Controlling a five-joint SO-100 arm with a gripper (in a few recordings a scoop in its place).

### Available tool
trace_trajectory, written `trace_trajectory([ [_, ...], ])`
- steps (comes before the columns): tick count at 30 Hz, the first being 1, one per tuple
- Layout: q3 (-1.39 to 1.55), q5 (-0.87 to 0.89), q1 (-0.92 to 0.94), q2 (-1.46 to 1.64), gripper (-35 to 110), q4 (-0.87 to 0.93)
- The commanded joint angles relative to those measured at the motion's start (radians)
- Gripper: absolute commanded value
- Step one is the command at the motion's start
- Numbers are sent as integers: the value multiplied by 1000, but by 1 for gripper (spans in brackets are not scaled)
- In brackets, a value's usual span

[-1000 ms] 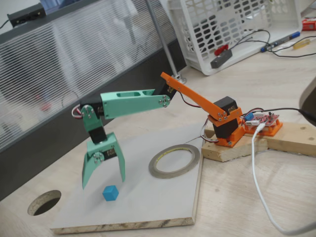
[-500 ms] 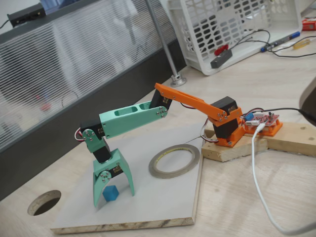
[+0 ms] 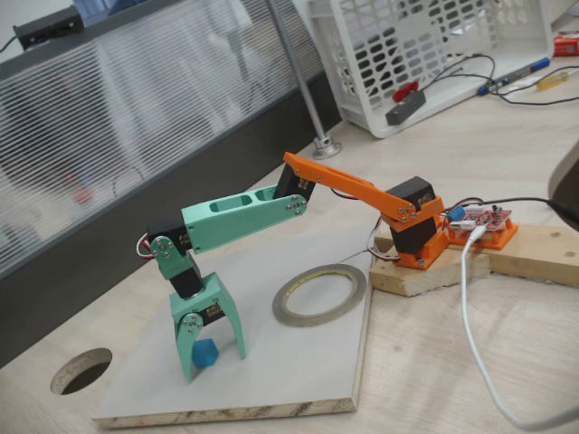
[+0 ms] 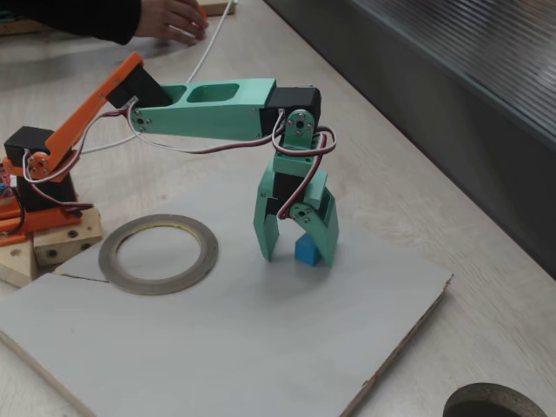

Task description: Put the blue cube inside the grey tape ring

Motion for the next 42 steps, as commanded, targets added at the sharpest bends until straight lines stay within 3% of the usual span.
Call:
trace_trajectory([
  [1, -17, -2, -8, 15, 41, -29],
  [7, -15, -2, -8, 15, 26, -206],
  [12, -15, -2, -8, 17, 19, -241],
  [26, -2, 6, -9, 23, 18, -238],
  [37, 459, 2, -8, 554, 18, -241],
  [42, 495, 2, -8, 606, 18, -230],
])
